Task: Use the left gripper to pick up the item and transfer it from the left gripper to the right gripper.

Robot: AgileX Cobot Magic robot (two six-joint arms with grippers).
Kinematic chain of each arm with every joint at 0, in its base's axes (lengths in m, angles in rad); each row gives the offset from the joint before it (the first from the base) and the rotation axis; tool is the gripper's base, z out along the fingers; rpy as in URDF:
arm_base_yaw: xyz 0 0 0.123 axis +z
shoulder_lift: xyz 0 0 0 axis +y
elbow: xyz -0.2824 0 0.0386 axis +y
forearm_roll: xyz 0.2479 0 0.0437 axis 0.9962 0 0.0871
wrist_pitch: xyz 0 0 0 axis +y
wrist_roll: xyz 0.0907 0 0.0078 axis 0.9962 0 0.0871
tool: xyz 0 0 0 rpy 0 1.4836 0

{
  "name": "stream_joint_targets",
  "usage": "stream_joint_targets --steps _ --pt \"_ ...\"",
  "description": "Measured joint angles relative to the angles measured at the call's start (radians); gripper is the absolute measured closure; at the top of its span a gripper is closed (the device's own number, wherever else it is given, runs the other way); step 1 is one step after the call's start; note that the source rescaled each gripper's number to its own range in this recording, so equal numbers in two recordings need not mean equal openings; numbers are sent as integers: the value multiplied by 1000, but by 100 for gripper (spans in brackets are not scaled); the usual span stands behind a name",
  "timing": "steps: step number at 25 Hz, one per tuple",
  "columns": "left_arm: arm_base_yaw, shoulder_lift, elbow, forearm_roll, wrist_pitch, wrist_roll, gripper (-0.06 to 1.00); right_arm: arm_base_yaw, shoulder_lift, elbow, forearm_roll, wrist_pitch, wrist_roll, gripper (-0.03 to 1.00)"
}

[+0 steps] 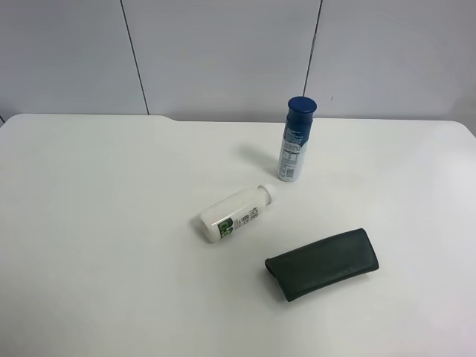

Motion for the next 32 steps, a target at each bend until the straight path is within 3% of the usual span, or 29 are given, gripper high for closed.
stream_joint_targets --steps 6,13,23,32 --pt "0 0 0 0 0 0 -5 0 -223 265 -30 3 31 -3" --pt "0 0 0 0 0 0 -5 0 -435 465 -104 -24 80 -3" --pt "0 0 0 0 0 0 -5 0 -503 595 -117 -131 84 -3" --pt "0 0 0 0 0 0 -5 0 -503 600 -128 -154 88 -3"
